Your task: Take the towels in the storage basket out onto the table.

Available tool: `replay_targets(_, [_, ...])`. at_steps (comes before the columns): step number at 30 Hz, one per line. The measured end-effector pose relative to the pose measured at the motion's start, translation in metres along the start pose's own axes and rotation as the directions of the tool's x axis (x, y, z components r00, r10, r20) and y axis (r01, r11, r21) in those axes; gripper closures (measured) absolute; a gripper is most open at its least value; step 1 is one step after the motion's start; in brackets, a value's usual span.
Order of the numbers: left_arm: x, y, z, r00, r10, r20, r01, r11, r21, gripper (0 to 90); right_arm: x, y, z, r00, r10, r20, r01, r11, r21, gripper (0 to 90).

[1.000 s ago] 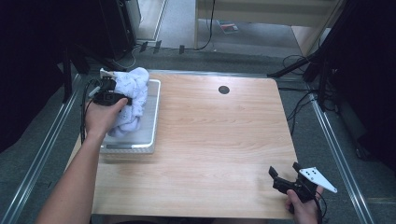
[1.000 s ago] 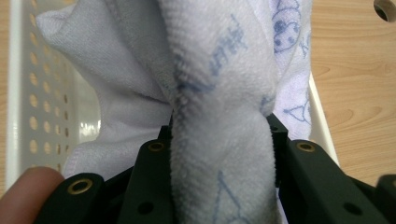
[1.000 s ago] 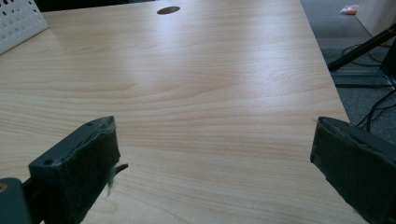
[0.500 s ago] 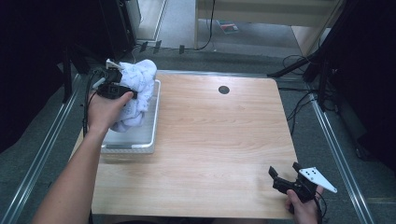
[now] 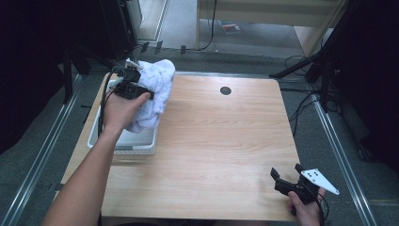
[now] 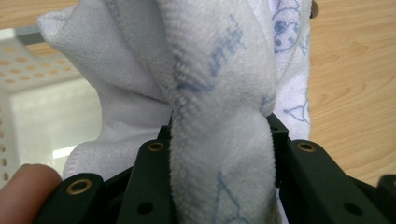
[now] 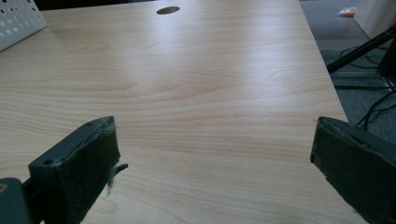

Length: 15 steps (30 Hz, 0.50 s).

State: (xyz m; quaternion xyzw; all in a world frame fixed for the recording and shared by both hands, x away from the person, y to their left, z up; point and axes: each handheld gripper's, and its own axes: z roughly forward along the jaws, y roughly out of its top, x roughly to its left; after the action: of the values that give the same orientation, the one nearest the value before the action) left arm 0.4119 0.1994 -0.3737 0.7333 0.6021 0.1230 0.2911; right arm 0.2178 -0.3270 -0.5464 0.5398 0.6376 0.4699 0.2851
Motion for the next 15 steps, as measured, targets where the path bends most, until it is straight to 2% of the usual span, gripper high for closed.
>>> replay_targets(7, [-0.022,0.004,0.006,0.999,0.041,0.02,-0.041,0.999,0.015,66.9,0.0,0.0,0.0,1.0,0.001,-0.001,-0.001,1.0,0.001,1.3])
replay_targets(15, [-0.051,0.008,0.018,0.995,0.089,0.047,-0.09,0.9954,0.032,66.9,0.001,0.0,0.0,1.0,-0.002,-0.001,0.002,1.0,0.0,1.3])
